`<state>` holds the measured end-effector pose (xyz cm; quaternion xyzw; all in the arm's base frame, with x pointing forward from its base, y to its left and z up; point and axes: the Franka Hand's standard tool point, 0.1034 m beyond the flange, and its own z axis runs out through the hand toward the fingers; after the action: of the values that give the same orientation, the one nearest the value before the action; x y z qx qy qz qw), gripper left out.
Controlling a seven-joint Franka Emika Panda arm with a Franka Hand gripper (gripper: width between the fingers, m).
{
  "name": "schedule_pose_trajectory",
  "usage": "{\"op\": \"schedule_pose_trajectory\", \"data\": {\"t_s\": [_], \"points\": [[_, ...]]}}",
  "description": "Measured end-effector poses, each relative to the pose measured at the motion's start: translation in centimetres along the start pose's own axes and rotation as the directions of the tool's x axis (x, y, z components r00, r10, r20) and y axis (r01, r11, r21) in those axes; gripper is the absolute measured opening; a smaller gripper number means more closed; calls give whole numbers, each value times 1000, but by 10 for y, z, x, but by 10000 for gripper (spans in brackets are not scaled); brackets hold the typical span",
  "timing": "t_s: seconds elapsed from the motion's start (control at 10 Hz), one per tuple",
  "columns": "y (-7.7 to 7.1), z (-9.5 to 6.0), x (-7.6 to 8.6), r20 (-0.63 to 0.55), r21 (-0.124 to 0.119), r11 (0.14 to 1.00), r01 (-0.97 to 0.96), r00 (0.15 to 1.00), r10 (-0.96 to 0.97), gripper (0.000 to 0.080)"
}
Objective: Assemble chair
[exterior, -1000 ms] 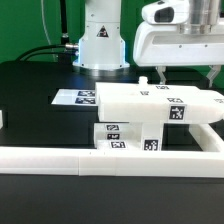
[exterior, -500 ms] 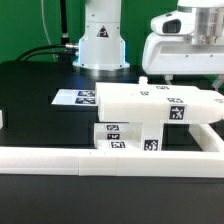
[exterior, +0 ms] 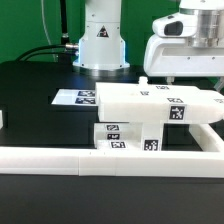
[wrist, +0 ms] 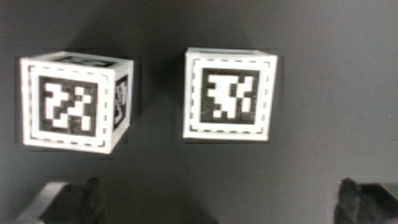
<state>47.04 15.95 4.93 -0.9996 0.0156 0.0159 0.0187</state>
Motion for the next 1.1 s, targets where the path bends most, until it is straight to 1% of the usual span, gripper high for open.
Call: {"op": "schedule_pose_trajectory", "data": {"t_s": [0.1, 0.4, 0.7, 0.8, 1.1], "points": [[-5, 4, -2, 5, -1, 1000, -5, 1000, 5, 649], [-14, 11, -5, 14, -4, 1000, 4, 1000, -4, 649], [-13, 14, -6, 8, -5, 1000, 8, 1000, -8, 649], [-7, 21, -11, -5, -9, 1000, 8, 1000, -8, 649], [-10, 22, -10, -24, -6, 1000, 9, 1000, -10, 649]]}}
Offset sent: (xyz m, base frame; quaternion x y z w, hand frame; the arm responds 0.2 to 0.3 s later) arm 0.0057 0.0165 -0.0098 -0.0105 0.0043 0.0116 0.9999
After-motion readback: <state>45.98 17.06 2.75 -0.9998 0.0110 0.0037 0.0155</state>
